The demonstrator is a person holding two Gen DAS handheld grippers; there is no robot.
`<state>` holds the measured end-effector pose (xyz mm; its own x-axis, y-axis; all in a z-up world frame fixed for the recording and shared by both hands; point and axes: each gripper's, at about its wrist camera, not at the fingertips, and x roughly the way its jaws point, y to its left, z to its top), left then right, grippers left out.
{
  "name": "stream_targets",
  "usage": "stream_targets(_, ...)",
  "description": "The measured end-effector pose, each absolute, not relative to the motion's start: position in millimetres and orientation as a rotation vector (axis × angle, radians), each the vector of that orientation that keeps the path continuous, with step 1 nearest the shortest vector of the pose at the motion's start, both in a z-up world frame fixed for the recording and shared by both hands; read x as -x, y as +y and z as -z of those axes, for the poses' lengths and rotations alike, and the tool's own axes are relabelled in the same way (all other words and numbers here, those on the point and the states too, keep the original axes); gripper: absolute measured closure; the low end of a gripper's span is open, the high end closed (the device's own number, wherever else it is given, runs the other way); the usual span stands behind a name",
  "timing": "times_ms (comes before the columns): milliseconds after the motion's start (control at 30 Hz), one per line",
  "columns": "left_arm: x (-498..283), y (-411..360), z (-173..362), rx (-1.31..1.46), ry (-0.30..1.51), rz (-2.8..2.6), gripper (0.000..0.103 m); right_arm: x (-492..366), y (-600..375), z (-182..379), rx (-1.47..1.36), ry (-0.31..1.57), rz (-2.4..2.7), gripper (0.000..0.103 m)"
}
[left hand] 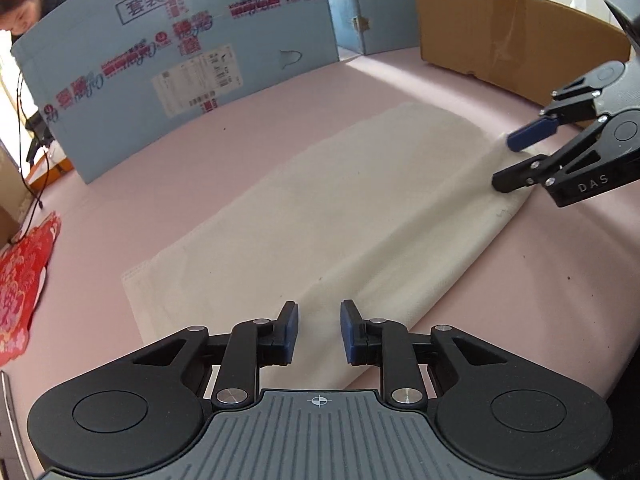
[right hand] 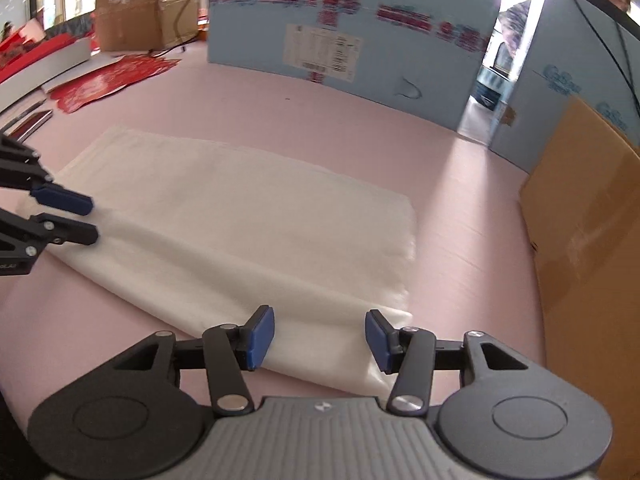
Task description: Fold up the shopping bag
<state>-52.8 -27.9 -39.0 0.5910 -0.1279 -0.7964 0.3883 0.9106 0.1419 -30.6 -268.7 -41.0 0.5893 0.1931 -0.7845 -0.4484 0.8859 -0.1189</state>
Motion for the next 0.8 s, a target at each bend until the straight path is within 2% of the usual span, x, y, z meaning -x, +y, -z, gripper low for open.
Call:
stream_targets(200, 58.8, -4.5, 38.6, -0.193, 0.959, 0.232, 0.078, 31.6, -278.7, 33.7, 0.356, 0.818, -0.337, 0.045)
stream_targets(267, 61.9, -0.3, 26.9, -0.181, 0.92, 0.242, 0.076, 38.3, -276.1, 26.2, 0.369, 0.776, -0.377, 0.045)
stream_targets(300, 63.9, 1.1, 21.2, -0.189, 0.894, 0.25, 0.067, 41.8, -273.6, 23.4, 0.384, 0.758, -0.402, 0.044)
stream_targets(333, 62.4, 3.9, 16.0, -0.198, 0.868, 0.25, 0.05, 44.7, -269.9, 22.7, 0.408, 0.75, -0.424, 0.044)
stream_targets(367, 60.8, 6.8, 10.9, -0.206, 0.842, 0.249, 0.04, 46.3, -266.9, 22.6, 0.427, 0.745, -0.442, 0.044)
stream_targets(400, 59.1, 12.6, 7.3, -0.195, 0.82, 0.24, 0.026, 46.7, -264.2, 23.7, 0.436, 0.746, -0.458, 0.044)
stream_targets(533, 48.8, 44.0, 11.8, -0.11, 0.834, 0.195, 0.024, 47.5, -255.1, 28.2, 0.433, 0.756, -0.484, 0.044)
stream_targets(600, 45.6, 62.8, 17.0, 0.031, 0.89, 0.232, 0.026, 46.4, -251.7, 30.2, 0.429, 0.762, -0.48, 0.044)
stream_targets(633, 46.0, 70.6, 18.6, 0.108, 0.907, 0.249, 0.032, 45.8, -250.3, 30.9, 0.427, 0.766, -0.477, 0.044)
stream_targets(667, 46.2, 74.2, 19.7, 0.144, 0.924, 0.252, 0.041, 45.5, -249.0, 30.8, 0.423, 0.767, -0.478, 0.045)
stream_targets(700, 46.3, 77.7, 20.9, 0.18, 0.941, 0.254, 0.062, 45.7, -247.2, 30.1, 0.42, 0.764, -0.481, 0.045)
stream_targets(733, 45.4, 78.3, 22.4, 0.184, 0.975, 0.234, 0.077, 45.8, -245.5, 29.4, 0.416, 0.761, -0.484, 0.044)
stream_targets(800, 46.8, 79.8, 23.7, 0.213, 1.008, 0.227, 0.082, 44.5, -240.8, 29.5, 0.412, 0.759, -0.488, 0.044)
